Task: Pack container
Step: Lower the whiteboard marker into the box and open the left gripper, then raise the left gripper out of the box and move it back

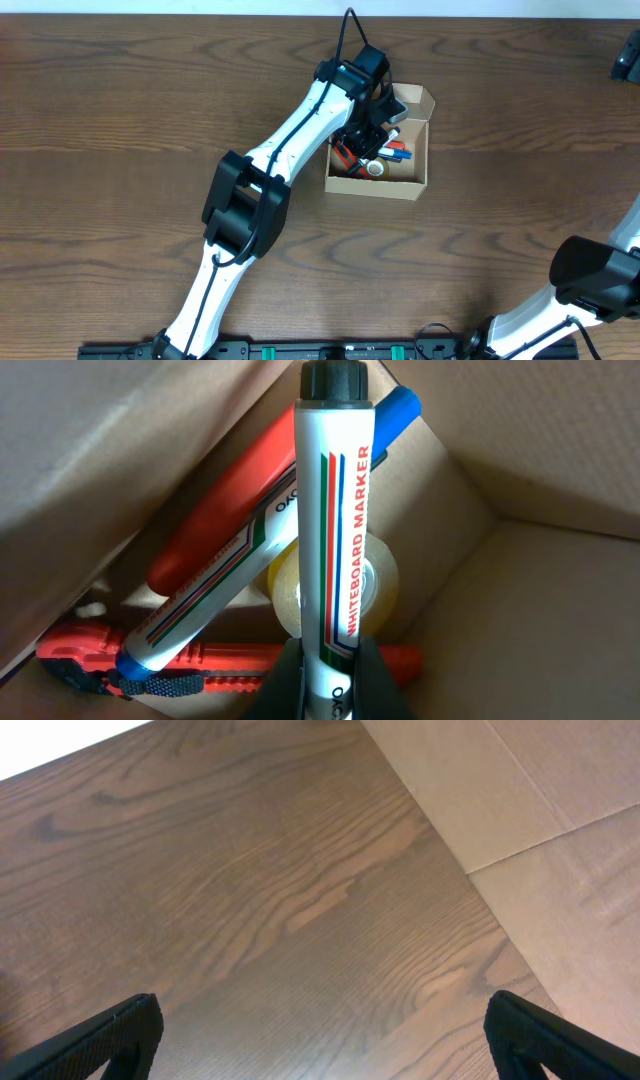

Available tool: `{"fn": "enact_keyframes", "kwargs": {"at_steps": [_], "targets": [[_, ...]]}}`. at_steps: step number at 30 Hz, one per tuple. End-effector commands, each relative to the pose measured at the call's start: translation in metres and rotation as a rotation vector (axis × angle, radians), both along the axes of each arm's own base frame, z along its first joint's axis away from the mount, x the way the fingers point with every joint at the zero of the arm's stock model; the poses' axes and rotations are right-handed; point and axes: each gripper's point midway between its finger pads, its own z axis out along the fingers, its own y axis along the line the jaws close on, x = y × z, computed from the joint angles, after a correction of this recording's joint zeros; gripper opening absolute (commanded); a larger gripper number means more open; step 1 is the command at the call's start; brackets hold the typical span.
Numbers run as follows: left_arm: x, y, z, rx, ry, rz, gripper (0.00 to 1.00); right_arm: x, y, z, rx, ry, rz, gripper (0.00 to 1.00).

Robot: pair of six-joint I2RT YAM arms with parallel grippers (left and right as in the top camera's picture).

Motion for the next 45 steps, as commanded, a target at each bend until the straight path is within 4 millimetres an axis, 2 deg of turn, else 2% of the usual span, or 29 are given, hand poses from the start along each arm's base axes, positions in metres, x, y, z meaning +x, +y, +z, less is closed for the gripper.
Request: {"fn": "enact_keyframes", "kwargs": {"at_steps": [1, 7, 13, 15, 21, 26, 30, 34, 39, 41, 45], "targets": [[0.002, 0.003, -0.013, 0.021, 0.015, 0.004, 0.06, -0.001, -0.002, -0.001, 0.007, -0.006, -0.018, 0.99], [0.000, 0.003, -0.023, 0.036, 0.039, 0.015, 0.06, -0.001, -0.002, -0.001, 0.007, -0.006, -0.018, 0.99], [-0.002, 0.001, -0.023, 0.036, 0.039, 0.009, 0.07, -0.001, -0.002, -0.001, 0.007, -0.006, -0.018, 0.99], [-0.002, 0.001, -0.023, 0.036, 0.039, 0.009, 0.25, -0.001, -0.002, -0.001, 0.007, -0.006, -0.018, 0.99], [-0.002, 0.001, -0.023, 0.036, 0.039, 0.010, 0.42, -0.001, -0.002, -0.001, 0.007, -0.006, -0.018, 0.99], [0.002, -0.001, -0.013, 0.026, 0.025, 0.018, 0.67, -0.001, -0.002, -0.001, 0.007, -0.006, -0.018, 0.99], [0.018, -0.005, 0.018, 0.015, -0.048, 0.045, 0.69, -0.001, -0.002, -0.001, 0.007, -0.006, -0.018, 0.99], [0.037, -0.008, 0.069, -0.019, -0.167, 0.082, 0.69, -0.001, -0.002, -0.001, 0.007, -0.006, -0.018, 0.99], [0.050, -0.009, 0.138, -0.095, -0.299, 0.140, 0.69, -0.001, -0.002, -0.001, 0.007, -0.006, -0.018, 0.99], [0.058, 0.000, 0.159, -0.089, -0.361, 0.184, 0.69, -0.001, -0.002, -0.001, 0.007, -0.006, -0.018, 0.99], [0.082, 0.051, 0.199, 0.034, -0.537, 0.345, 0.71, -0.001, -0.002, -0.001, 0.007, -0.006, -0.018, 0.99]]}}
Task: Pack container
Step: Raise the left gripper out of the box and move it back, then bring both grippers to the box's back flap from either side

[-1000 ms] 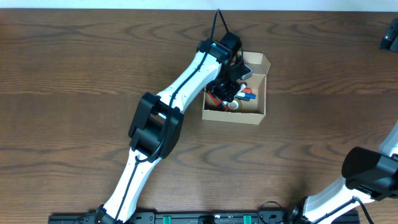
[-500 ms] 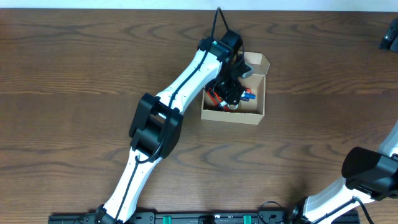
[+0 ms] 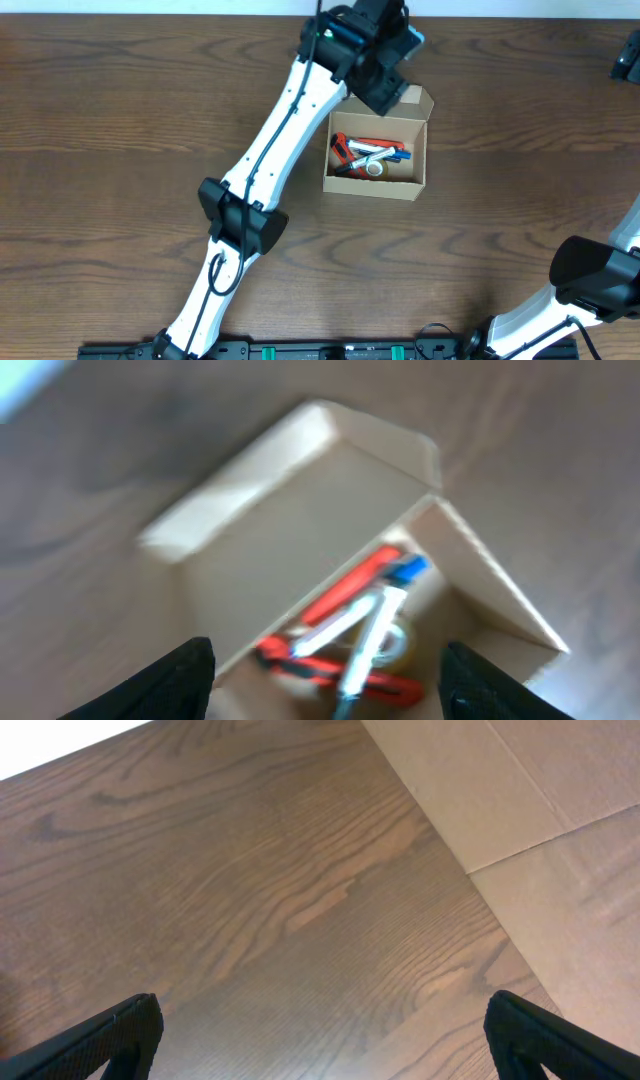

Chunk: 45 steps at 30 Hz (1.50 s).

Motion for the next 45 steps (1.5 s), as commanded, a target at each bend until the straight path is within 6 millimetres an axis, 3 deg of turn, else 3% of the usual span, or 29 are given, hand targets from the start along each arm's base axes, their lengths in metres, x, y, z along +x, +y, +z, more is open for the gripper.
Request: {"fn": "enact_keyframes", "kwargs": {"at_steps": [1, 7, 13, 15, 20, 24, 30, 33, 37, 41, 45], "targets": [[0.026, 0.057, 0.051, 0.081, -0.175, 0.214, 0.71, -0.001, -0.002, -0.001, 0.007, -0.005, -0.018, 0.99], [0.040, 0.129, 0.100, 0.028, -0.237, 0.427, 0.78, -0.001, -0.002, -0.001, 0.007, -0.005, -0.018, 0.99], [0.043, 0.205, 0.129, 0.007, -0.256, 0.600, 0.81, -0.001, -0.002, -0.001, 0.007, -0.005, -0.018, 0.99], [0.043, 0.225, 0.132, 0.010, -0.252, 0.643, 0.98, 0.000, -0.002, -0.001, 0.013, -0.011, -0.018, 0.99], [0.040, 0.270, 0.124, 0.049, -0.205, 0.729, 0.95, 0.022, 0.016, 0.003, 0.107, -0.109, 0.060, 0.99], [0.040, 0.293, 0.121, 0.056, -0.190, 0.779, 0.95, 0.029, 0.023, 0.006, 0.138, -0.142, 0.095, 0.99], [0.050, 0.300, 0.120, 0.020, -0.196, 0.813, 0.95, 0.047, 0.048, 0.011, 0.279, -0.238, 0.165, 0.99], [0.061, 0.298, 0.102, 0.036, -0.166, 0.811, 0.95, 0.059, 0.057, 0.004, 0.324, -0.249, 0.208, 0.99], [0.070, 0.290, 0.050, 0.041, -0.019, 0.784, 0.95, 0.076, 0.057, -0.038, 0.379, -0.168, 0.206, 0.99], [0.069, 0.265, -0.006, -0.060, 0.213, 0.759, 0.95, 0.088, 0.081, -0.092, 0.579, -0.075, 0.255, 0.99], [0.069, 0.243, -0.044, -0.127, 0.354, 0.706, 0.95, 0.091, 0.097, -0.147, 0.739, 0.041, 0.251, 0.99]]}}
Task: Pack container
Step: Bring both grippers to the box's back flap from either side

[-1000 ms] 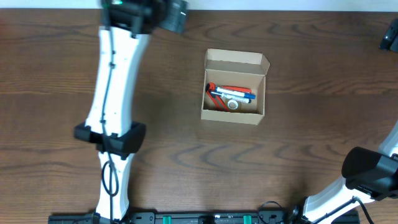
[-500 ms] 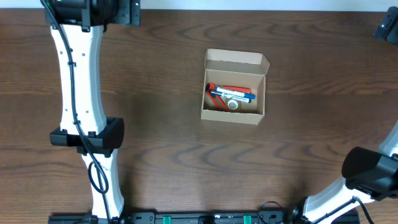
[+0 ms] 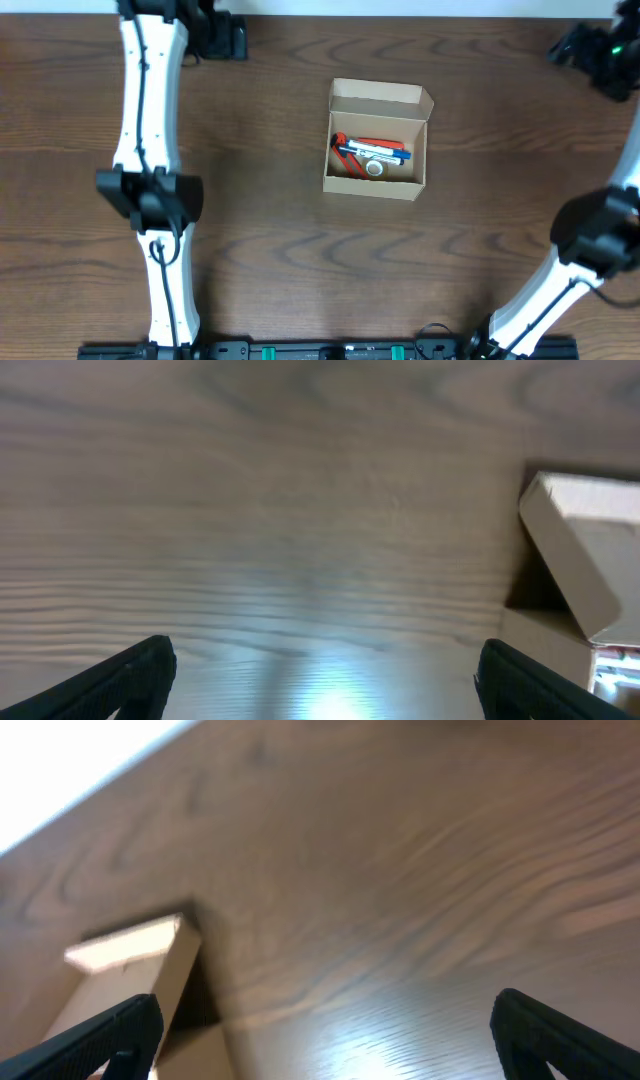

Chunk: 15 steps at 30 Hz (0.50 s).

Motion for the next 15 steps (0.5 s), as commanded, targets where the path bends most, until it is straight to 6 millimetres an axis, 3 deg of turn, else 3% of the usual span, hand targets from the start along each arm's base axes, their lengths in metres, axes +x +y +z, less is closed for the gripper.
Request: {"fn": "enact_keyframes", "kwargs": {"at_steps": [1, 4, 5, 6, 7, 8, 9, 11, 15], "targets": [[-0.003, -0.027, -0.027, -0.166, 0.094, -0.028, 0.95, 0.005, 0.026, -0.038, 0.154, 0.077, 0.041, 0.99], [-0.005, -0.040, -0.049, -0.219, 0.158, -0.041, 0.95, 0.000, 0.035, -0.074, 0.201, 0.178, 0.049, 0.99], [-0.006, -0.045, -0.054, -0.235, 0.172, -0.048, 0.95, -0.001, 0.038, -0.083, 0.212, 0.203, 0.053, 0.92], [-0.006, -0.049, -0.059, -0.249, 0.184, -0.054, 0.95, -0.001, 0.042, -0.090, 0.222, 0.220, 0.060, 0.78], [-0.006, -0.054, -0.062, -0.264, 0.194, -0.062, 0.92, 0.000, 0.046, -0.096, 0.232, 0.234, 0.068, 0.53], [-0.007, -0.057, -0.066, -0.270, 0.204, -0.066, 0.55, 0.000, 0.049, -0.100, 0.237, 0.244, 0.073, 0.22], [-0.007, -0.058, -0.069, -0.271, 0.212, -0.058, 0.36, 0.000, 0.051, -0.102, 0.238, 0.248, 0.077, 0.02], [-0.007, -0.061, -0.074, -0.273, 0.224, -0.047, 0.06, 0.003, 0.056, -0.102, 0.236, 0.245, 0.082, 0.02], [0.000, -0.066, -0.073, -0.281, 0.202, -0.034, 0.06, 0.008, 0.063, -0.102, 0.241, 0.242, 0.067, 0.02]]}}
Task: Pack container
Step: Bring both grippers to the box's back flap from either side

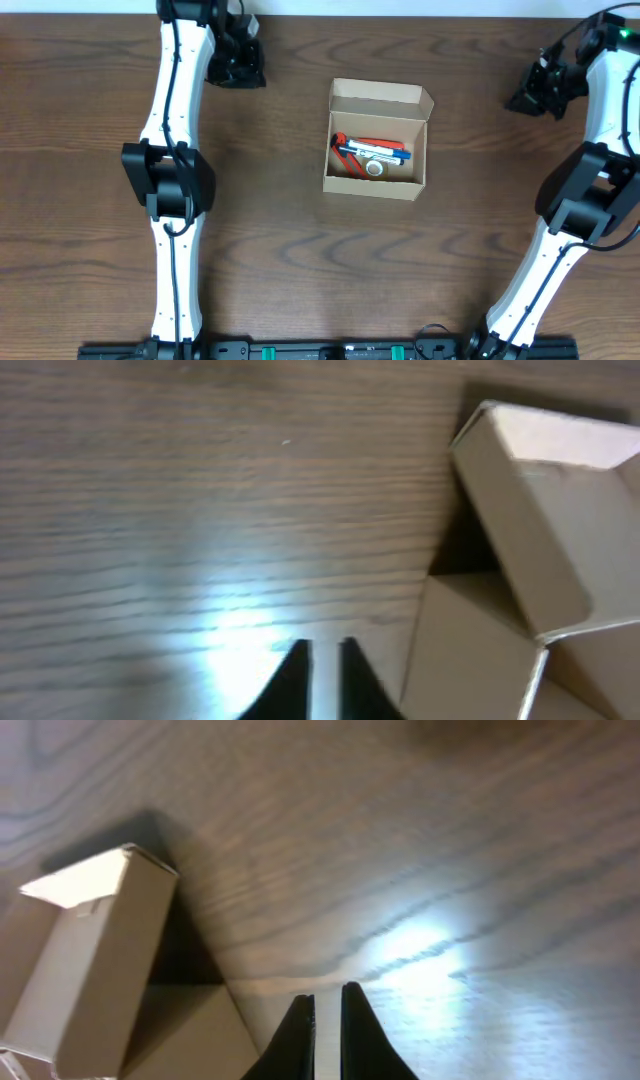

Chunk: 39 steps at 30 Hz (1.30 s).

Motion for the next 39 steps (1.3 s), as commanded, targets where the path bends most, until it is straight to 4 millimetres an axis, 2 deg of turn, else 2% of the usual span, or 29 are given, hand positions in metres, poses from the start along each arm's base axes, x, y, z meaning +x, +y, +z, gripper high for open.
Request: {"fn": "enact_keyframes", "kwargs": {"at_steps": [1, 6, 11, 18, 21, 28, 39], "targets": [[0.006, -0.008, -0.003, -0.035, 0.006, 0.033, 0.06, 0.005, 0.014, 0.005, 0.025, -0.004, -0.007, 0.01], [0.019, -0.009, 0.000, -0.052, -0.035, 0.073, 0.06, 0.010, 0.026, 0.004, 0.020, -0.015, 0.020, 0.02], [0.015, -0.016, -0.007, -0.068, -0.008, 0.061, 0.06, 0.015, 0.042, -0.002, 0.022, -0.016, 0.053, 0.02], [-0.007, -0.049, -0.040, -0.148, 0.110, 0.017, 0.06, 0.020, 0.070, -0.017, 0.107, -0.015, 0.093, 0.02], [-0.013, -0.066, -0.047, -0.197, 0.135, -0.005, 0.06, 0.019, 0.078, -0.024, 0.146, -0.007, 0.081, 0.02], [-0.012, -0.087, -0.043, -0.258, 0.130, -0.013, 0.06, 0.013, 0.094, -0.045, 0.257, 0.011, 0.073, 0.02], [-0.014, -0.095, -0.039, -0.303, 0.147, -0.008, 0.06, 0.006, 0.127, -0.053, 0.469, -0.004, 0.079, 0.01]]}}
